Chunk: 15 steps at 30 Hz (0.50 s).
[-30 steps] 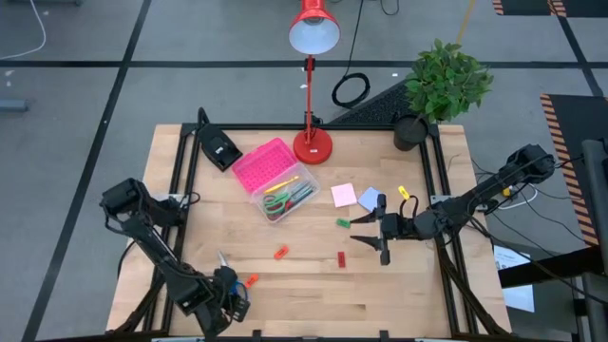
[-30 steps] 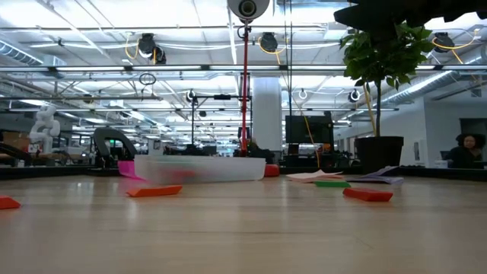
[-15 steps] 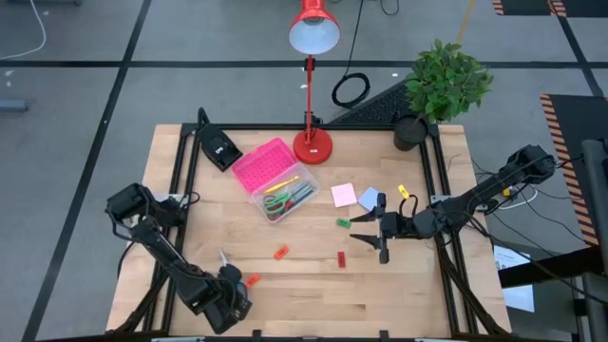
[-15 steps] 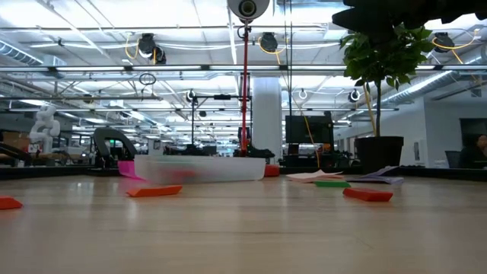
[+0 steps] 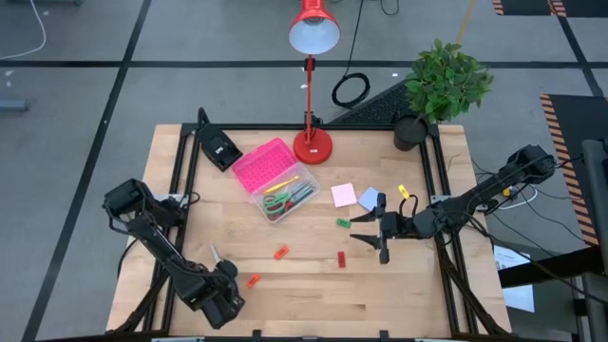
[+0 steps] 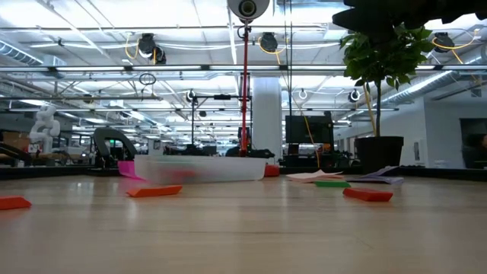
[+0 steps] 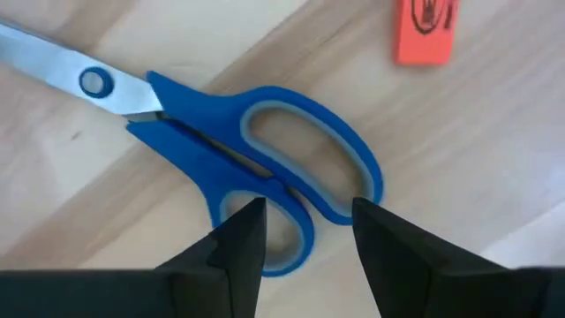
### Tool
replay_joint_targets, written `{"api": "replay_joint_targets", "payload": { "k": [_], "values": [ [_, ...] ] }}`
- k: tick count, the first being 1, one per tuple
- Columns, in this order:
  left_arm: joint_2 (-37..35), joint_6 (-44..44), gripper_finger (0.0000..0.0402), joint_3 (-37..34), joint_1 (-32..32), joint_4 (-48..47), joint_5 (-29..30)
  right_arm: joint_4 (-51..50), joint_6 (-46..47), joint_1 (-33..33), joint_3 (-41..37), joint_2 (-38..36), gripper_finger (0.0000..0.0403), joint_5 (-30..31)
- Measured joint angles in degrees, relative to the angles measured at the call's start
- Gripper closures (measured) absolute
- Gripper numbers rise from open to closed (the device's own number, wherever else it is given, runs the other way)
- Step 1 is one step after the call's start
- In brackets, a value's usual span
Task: Pack school essentials
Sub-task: Put the blue scissors into the pink supply box
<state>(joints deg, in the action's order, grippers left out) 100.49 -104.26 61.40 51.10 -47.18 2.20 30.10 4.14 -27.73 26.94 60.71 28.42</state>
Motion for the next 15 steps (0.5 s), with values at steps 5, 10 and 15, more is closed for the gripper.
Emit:
{"api": "replay_joint_targets", "payload": {
  "k": [5, 10, 15],
  "values": [
    [0.1, -5.2, 0.0231, 0.0, 0.0, 0.2, 2.4, -0.4, 1.2, -0.1, 0.0, 0.0, 0.0225, -0.2],
    [0.1, -11.9, 0.0231, 0.0, 0.0, 0.1, 3.4, -0.5, 2.4, -0.1, 0.0, 0.0, 0.0225, -0.2],
    [0.7, -14.5, 0.0231, 0.0, 0.0, 0.2, 2.4, -0.6, 2.5, -0.1, 0.0, 0.0, 0.0225, -0.2]
  ]
}}
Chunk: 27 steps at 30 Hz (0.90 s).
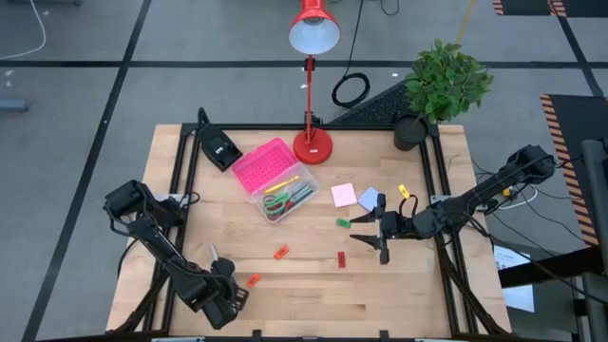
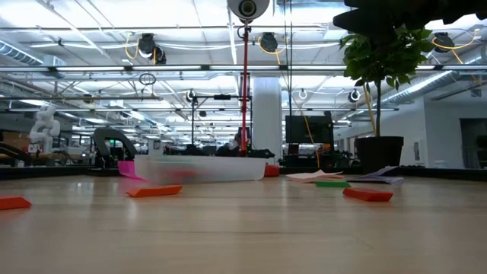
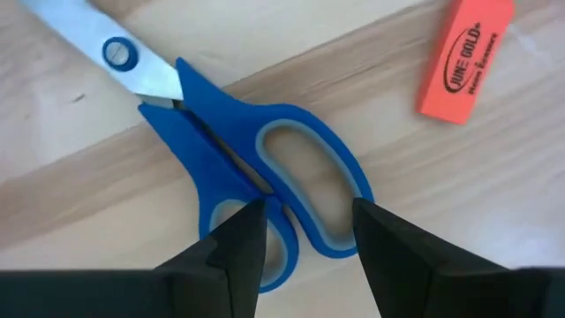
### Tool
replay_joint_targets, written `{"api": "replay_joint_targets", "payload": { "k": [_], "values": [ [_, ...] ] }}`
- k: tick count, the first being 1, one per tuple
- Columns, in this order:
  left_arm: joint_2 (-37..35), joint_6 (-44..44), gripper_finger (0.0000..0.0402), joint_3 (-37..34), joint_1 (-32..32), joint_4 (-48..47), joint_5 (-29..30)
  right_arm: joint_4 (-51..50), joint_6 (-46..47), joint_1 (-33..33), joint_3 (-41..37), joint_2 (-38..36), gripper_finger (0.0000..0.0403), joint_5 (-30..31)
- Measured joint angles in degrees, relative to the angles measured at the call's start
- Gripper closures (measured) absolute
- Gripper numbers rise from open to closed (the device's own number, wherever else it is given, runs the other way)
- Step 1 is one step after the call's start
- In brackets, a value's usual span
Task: Pack school essentials
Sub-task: Put the blue scissors into the pink supply box
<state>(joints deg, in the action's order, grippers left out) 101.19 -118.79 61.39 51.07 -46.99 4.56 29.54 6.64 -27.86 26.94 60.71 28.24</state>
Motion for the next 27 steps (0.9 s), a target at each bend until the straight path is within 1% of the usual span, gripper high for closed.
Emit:
{"api": "replay_joint_targets", "payload": {
  "k": [6, 9, 13, 15, 20, 27],
  "values": [
    [0.0, -4.4, 0.0231, 0.0, 0.4, 0.1, 0.0, 0.0, 0.0, 0.0, 0.0, 0.0, 0.0225, 0.0],
    [0.0, -4.4, 0.0231, 0.0, 0.3, 0.0, -0.7, 0.0, 0.0, 0.0, 0.0, 0.0, 0.0225, 0.0],
    [-0.3, -1.6, 0.0231, 0.0, -0.4, -1.9, -4.9, -0.2, 0.0, 0.0, 0.0, 0.0, 0.0225, 0.0],
    [-0.4, -1.3, 0.0231, 0.3, -0.7, -1.9, -6.0, -0.3, -0.1, 0.0, 0.0, 0.0, 0.0225, 0.0],
    [-0.4, -1.8, 0.0231, 0.9, -0.8, -1.6, -6.2, -0.3, -0.2, 0.0, 0.0, 0.0, 0.0225, 0.0],
    [-0.4, -0.7, 0.0231, 0.9, -0.6, -3.8, -7.7, -0.8, -0.2, 0.0, 0.0, 0.0, 0.0225, 0.0]
  ]
}}
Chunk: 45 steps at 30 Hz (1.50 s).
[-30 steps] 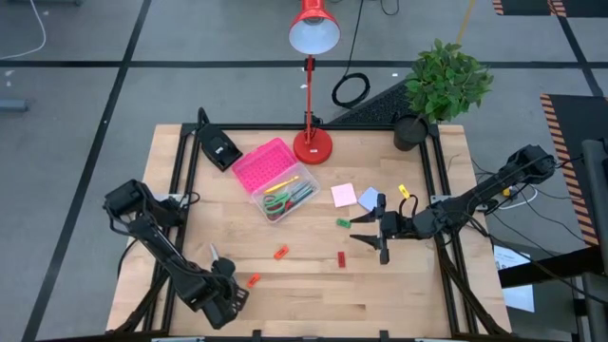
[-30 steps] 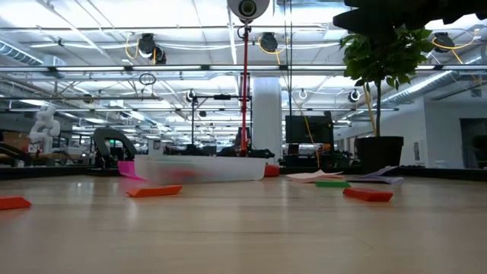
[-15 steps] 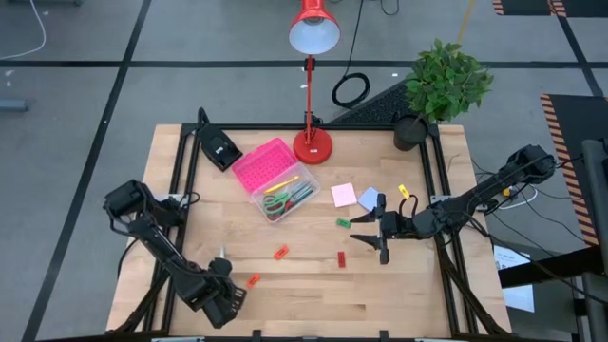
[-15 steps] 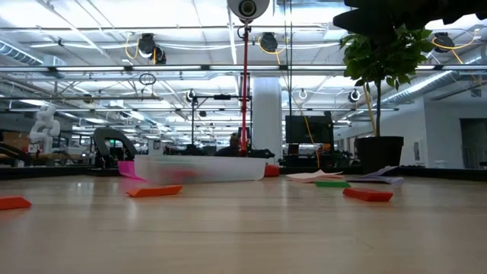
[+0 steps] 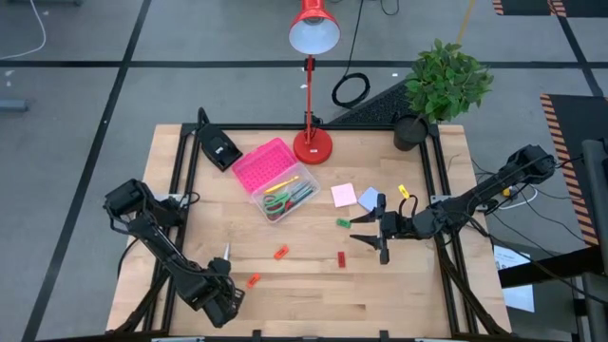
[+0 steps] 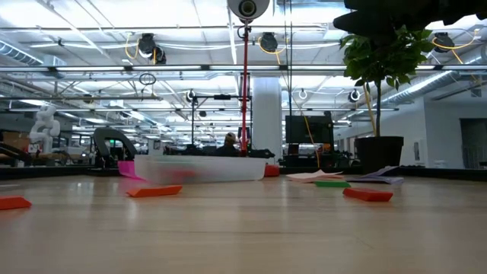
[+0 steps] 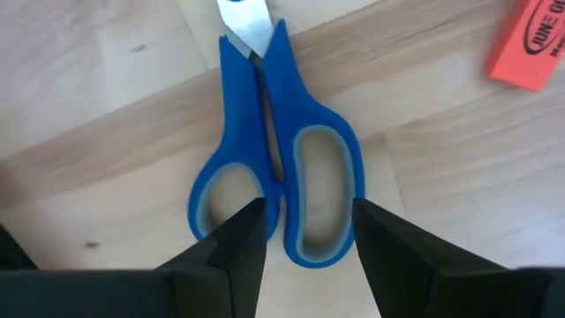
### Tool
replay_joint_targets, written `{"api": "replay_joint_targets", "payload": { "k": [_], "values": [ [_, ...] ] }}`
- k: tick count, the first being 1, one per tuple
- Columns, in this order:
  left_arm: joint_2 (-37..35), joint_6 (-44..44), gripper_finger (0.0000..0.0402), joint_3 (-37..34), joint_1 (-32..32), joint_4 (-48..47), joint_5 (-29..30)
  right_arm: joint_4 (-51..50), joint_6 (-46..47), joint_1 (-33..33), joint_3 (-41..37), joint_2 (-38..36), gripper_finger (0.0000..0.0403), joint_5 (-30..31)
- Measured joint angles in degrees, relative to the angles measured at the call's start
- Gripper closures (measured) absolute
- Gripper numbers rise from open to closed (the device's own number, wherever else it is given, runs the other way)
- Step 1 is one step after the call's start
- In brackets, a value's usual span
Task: Pack school essentials
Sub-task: Put the blue scissors into the pink supply box
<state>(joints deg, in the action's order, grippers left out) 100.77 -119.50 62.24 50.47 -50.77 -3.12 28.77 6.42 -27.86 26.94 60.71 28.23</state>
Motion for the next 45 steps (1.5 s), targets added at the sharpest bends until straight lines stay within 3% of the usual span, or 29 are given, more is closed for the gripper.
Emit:
{"api": "replay_joint_targets", "payload": {
  "k": [18, 36, 45],
  "values": [
    [0.3, -0.9, 0.0231, -0.1, 3.7, -0.1, 2.1, 0.0, 0.4, 0.0, 0.0, 0.0, 0.0225, 0.0],
    [0.1, -0.7, 0.0232, -5.2, 3.6, 6.7, 2.1, -0.1, 0.4, 0.0, 0.0, 0.0, 0.0225, 0.0],
    [0.2, 0.3, 0.0296, -5.4, 3.6, 5.7, 3.2, -0.2, 0.4, 0.0, 0.0, 0.0, 0.0225, 0.0]
  ]
}}
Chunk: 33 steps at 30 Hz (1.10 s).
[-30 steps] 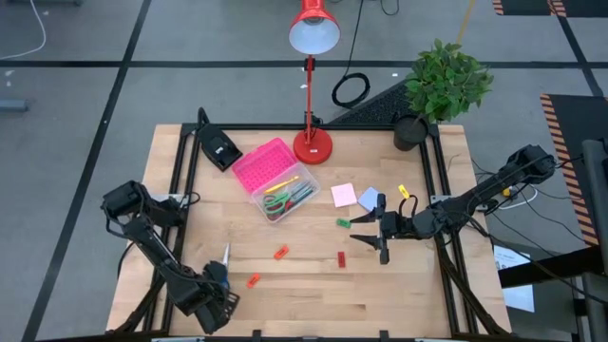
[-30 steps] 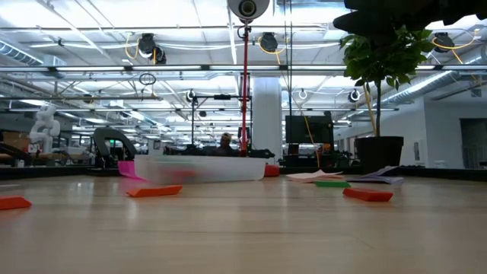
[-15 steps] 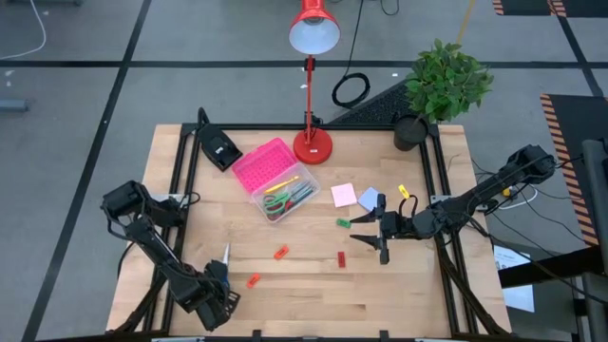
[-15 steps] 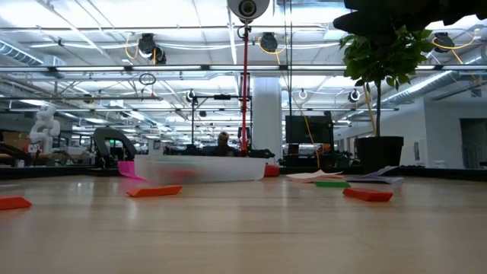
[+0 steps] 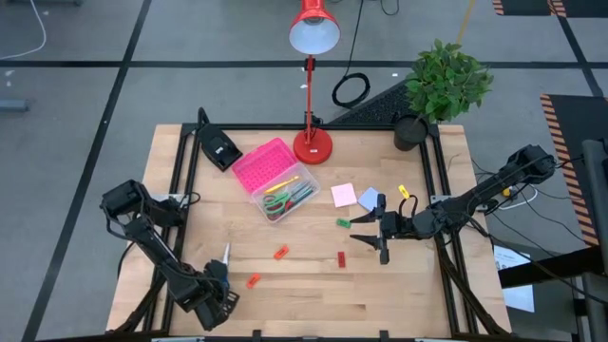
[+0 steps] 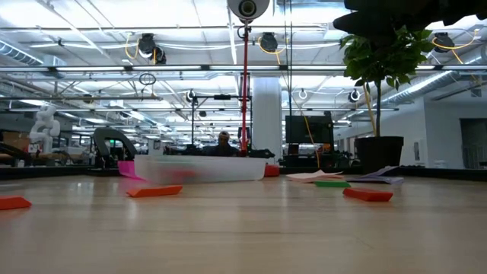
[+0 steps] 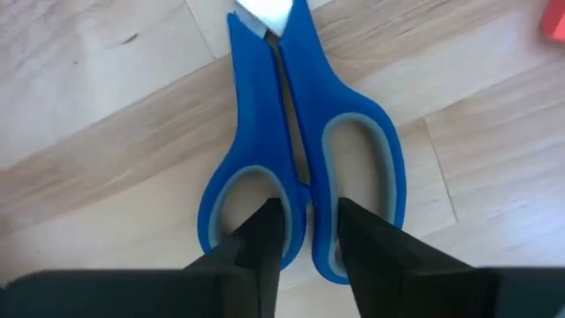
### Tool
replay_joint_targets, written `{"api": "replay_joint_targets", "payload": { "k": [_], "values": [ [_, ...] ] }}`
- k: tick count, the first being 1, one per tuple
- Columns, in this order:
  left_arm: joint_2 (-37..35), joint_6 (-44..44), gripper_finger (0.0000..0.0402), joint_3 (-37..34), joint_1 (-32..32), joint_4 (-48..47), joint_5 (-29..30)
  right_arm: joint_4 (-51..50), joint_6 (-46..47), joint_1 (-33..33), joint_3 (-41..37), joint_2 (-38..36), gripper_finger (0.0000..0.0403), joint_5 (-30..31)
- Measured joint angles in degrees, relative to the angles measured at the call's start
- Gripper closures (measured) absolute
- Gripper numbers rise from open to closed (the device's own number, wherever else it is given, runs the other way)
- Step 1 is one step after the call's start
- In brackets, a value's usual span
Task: Pack school essentials
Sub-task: Put the blue scissors into the pink supply box
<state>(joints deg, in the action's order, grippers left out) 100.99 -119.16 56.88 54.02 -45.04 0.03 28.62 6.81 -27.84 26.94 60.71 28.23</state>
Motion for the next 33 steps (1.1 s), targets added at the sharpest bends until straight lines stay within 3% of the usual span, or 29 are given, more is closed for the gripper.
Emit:
{"api": "replay_joint_targets", "payload": {
  "k": [4, 19, 33],
  "values": [
    [0.0, 1.7, 0.0311, 0.0, -0.5, 0.0, -0.1, 0.0, 0.0, 0.0, 0.0, 0.0, 0.0225, 0.0],
    [-1.0, 4.2, 0.0308, -0.2, -1.4, -0.3, -1.2, -0.2, 0.0, 0.0, 0.0, 0.0, 0.0225, 0.0],
    [-6.7, 12.8, 0.0309, 0.6, -3.1, -4.1, 8.0, -0.2, -0.1, 0.0, 0.0, 0.0, 0.0225, 0.0]
  ]
}}
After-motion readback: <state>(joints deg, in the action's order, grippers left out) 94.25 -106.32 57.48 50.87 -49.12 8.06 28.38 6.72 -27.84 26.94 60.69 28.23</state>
